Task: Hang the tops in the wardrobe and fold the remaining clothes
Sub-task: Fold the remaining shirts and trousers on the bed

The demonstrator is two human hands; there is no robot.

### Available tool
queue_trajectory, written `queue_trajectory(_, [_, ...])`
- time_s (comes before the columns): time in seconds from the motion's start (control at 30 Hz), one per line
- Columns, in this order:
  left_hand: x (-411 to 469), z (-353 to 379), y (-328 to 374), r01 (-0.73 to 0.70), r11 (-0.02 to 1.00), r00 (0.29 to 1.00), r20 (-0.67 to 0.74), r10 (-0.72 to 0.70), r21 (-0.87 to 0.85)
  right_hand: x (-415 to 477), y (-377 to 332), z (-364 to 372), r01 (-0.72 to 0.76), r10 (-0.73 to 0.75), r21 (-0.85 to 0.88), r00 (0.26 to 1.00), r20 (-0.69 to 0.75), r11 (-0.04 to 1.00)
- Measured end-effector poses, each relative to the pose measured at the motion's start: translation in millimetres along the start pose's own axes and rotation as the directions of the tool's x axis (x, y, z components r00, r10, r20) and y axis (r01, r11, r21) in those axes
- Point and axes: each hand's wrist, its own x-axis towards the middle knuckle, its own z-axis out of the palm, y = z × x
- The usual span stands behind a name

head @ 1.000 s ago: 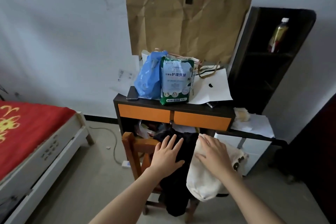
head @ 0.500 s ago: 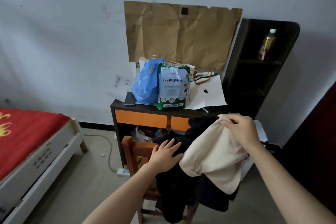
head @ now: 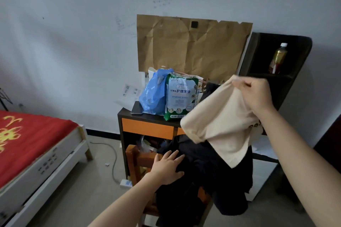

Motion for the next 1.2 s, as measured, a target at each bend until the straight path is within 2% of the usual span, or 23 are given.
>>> queue_trajectory(0.13, [4,-2,1,0.013,0.999,1.000,0.009,-0.013,-0.031,35,-26,-25,0.067,-0.064,0.027,0.992,-0.113,0.997])
queue_trajectory(0.3, [6,-7,2,0.034,0.995,0.998,0.050,-0.030,-0.093,59,-58,-27,0.073,-0.068,0.048,0.994,-0.088,0.996])
queue_trajectory(0.4, [7,-10,0,0.049,0.966,0.998,0.044,-0.039,-0.253,61,-68,-11,0.071,-0.061,0.165,0.996,-0.067,0.984])
queue_trajectory(0.43, [5,-13,-1,0.049,0.917,0.998,-0.007,-0.056,-0.396,59,-71,-4,0.069,-0.058,0.208,0.996,-0.061,0.976])
queue_trajectory(0.47, [1,-18,-3,0.038,0.825,0.993,-0.074,-0.097,-0.563,56,-74,2,0.054,-0.044,0.250,0.998,-0.048,0.967])
queue_trajectory(0.53, [-15,-32,-9,-0.055,0.597,0.953,-0.220,-0.206,-0.800,49,-80,18,0.018,-0.016,0.326,1.000,-0.008,0.945])
queue_trajectory(0.67, [-59,-68,-22,-0.352,0.346,0.848,-0.453,-0.275,-0.870,32,-102,58,-0.005,-0.041,0.424,0.994,0.100,0.906])
queue_trajectory(0.8, [-99,-94,-36,-0.553,0.225,0.703,-0.594,-0.392,-0.802,16,-129,106,-0.001,-0.117,0.509,0.973,0.199,0.861])
queue_trajectory(0.9, [-130,-105,-53,-0.625,0.222,0.521,-0.612,-0.595,-0.749,5,-156,145,-0.020,-0.190,0.591,0.938,0.290,0.806])
queue_trajectory(1.0, [-164,-108,-74,-0.642,0.269,0.341,-0.582,-0.738,-0.718,-9,-180,180,-0.054,-0.240,0.636,0.899,0.367,0.770])
queue_trajectory(1.07, [-189,-106,-89,-0.604,0.327,0.217,-0.545,-0.810,-0.727,-23,-195,204,-0.069,-0.285,0.649,0.859,0.425,0.758])
queue_trajectory(1.2, [-251,-99,-119,-0.528,0.396,-0.010,-0.461,-0.887,-0.751,-63,-225,259,-0.122,-0.365,0.663,0.755,0.545,0.739])
